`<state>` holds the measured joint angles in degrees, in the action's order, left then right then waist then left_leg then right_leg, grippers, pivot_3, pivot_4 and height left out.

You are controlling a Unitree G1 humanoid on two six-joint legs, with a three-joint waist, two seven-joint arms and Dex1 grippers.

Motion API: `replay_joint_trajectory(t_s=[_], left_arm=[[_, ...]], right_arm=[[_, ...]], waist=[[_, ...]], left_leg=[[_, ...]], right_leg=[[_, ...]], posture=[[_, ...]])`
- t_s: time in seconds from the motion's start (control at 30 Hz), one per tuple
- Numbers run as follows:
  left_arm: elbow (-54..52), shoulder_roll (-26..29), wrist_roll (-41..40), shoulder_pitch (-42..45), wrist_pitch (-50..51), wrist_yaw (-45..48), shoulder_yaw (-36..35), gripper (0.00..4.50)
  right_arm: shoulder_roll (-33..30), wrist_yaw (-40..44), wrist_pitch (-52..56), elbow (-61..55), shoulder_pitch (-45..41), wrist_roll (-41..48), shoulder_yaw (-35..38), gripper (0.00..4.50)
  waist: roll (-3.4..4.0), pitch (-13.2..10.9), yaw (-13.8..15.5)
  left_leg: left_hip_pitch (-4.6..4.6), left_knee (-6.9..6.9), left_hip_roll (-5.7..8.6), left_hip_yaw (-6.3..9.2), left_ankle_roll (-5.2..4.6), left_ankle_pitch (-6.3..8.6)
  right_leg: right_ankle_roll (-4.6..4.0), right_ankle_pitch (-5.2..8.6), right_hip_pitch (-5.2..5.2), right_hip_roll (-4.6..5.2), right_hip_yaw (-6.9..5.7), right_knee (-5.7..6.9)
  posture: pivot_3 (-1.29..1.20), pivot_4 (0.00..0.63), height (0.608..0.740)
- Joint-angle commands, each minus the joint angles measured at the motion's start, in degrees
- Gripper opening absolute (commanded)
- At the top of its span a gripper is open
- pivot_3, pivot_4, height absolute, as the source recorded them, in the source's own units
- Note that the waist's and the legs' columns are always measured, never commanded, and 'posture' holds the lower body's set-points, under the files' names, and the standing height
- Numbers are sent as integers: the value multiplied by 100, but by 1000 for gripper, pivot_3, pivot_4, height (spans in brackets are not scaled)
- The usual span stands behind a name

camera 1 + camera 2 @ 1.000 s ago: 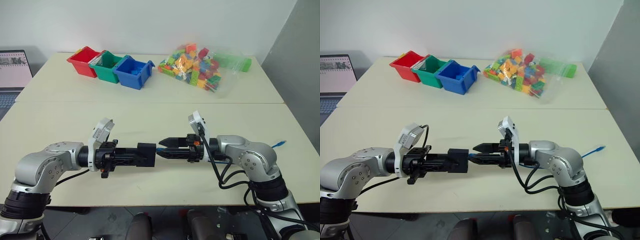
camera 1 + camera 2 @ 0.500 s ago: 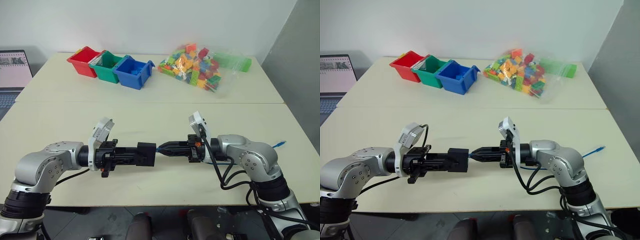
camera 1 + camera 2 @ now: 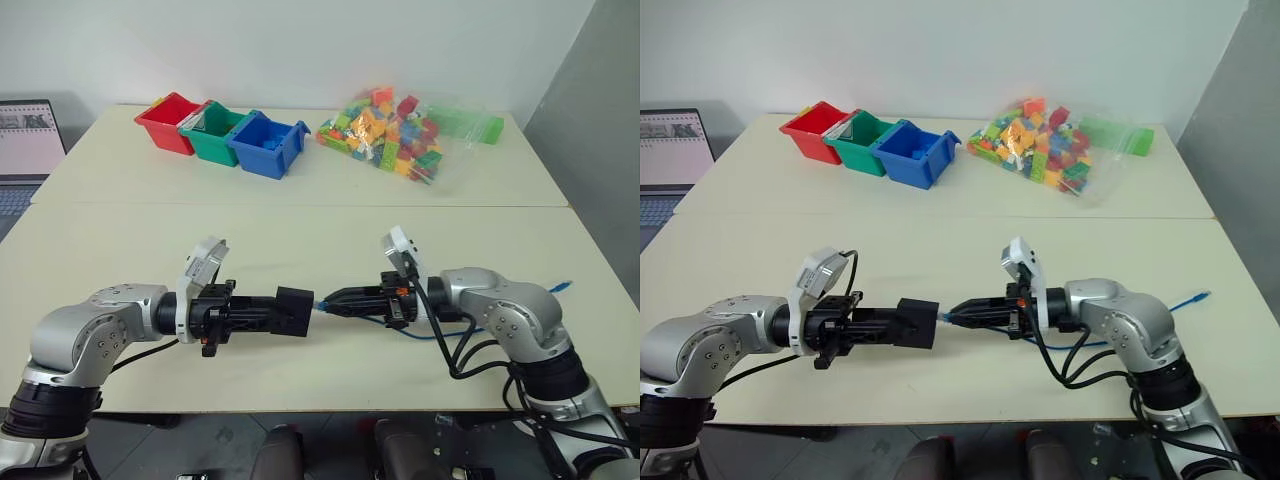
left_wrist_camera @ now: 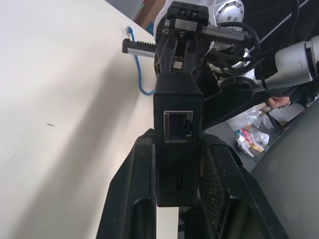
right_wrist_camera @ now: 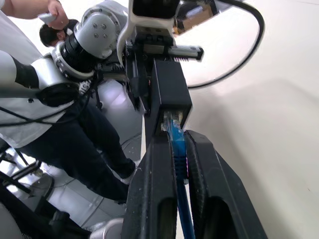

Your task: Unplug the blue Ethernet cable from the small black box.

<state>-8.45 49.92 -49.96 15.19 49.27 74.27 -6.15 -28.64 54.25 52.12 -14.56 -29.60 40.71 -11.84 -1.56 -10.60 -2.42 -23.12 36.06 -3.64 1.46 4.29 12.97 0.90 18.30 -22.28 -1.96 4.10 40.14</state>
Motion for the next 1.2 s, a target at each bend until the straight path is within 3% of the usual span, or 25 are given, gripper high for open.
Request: replay_joint_trajectory(t_s=[0.03, 0.3, 0.47, 0.6, 0.8, 0.83, 1.03, 1.1, 1.13, 1.2], left_arm=[[21, 51, -36, -38, -76, -72, -331, 792], [-46, 100, 87, -244, -160, -83, -371, 792], [-32, -31, 375, -371, -457, -339, -353, 792], [-91, -236, 543, -401, -656, -660, -324, 792], [-167, -522, 830, -446, -989, -1082, -320, 791], [-148, -602, 935, -436, -1107, -1207, -320, 791], [173, -1097, 1372, -180, -1678, -2046, -511, 791], [662, -1326, 1975, 94, -2428, -2708, -594, 791], [1050, -1443, 2291, 302, -2952, -3039, -676, 791], [1713, -1563, 2793, 619, -3811, -3498, -744, 791]], right_arm=[[-142, 76, -53, -51, 43, 46, 261, 26], [-69, -163, -402, 317, -96, -204, 529, 26], [291, -1396, -2336, 2279, -840, -1875, 570, 26], [564, -2979, -3792, 4179, -1402, -3353, 329, 26], [823, -3384, -4263, 5572, -1710, -3733, 500, 26], [858, -3306, -4273, 5550, -1687, -3656, 578, 726], [786, -2790, -4326, 4556, -1504, -3370, 875, 2168], [734, -2260, -4093, 3726, -1301, -3075, 827, 2456], [686, -1848, -3818, 3063, -1143, -2826, 709, 2852], [584, -1259, -3245, 1949, -919, -2403, 480, 2852]], waist=[[0, 0, -1], [0, 0, -13], [2, -2, -57], [1, -2, -69], [1, -2, -64], [1, -2, -66], [5, -4, -63], [5, -4, -43], [6, -4, -54], [7, -5, -8]], left_leg=[[0, 0, 0, 0, 0, 0], [-5, -2, -1, 1, 0, 0], [-2, 0, -1, -5, 0, 0], [-8, -2, 0, -5, 0, 0], [-25, -3, 3, -6, 2, 0], [-25, -2, 3, -8, 2, 0], [-25, -1, 2, -2, 2, 0], [-25, 0, 2, 0, 2, 0], [-25, 2, 0, 4, 2, 0], [-21, 1, 1, 2, 2, 0]], right_leg=[[0, 0, 0, 0, 0, 0], [0, 0, -1, 0, 0, -8], [1, -1, -2, 0, 5, -9], [-2, -3, -4, 1, 5, -11], [-30, -19, -12, 7, 5, -16], [-30, -19, -12, 8, 6, -15], [-30, -20, -11, 9, 3, -9], [-29, -20, -11, 9, 3, -6], [-29, -20, -11, 8, 1, -3], [-29, -20, -8, 8, -3, -3]], posture=[[0, 150, 740], [0, 150, 740], [0, 150, 740], [0, 150, 740], [0, 150, 740], [0, 150, 740], [0, 150, 740], [0, 150, 740], [0, 150, 740], [0, 150, 740]])
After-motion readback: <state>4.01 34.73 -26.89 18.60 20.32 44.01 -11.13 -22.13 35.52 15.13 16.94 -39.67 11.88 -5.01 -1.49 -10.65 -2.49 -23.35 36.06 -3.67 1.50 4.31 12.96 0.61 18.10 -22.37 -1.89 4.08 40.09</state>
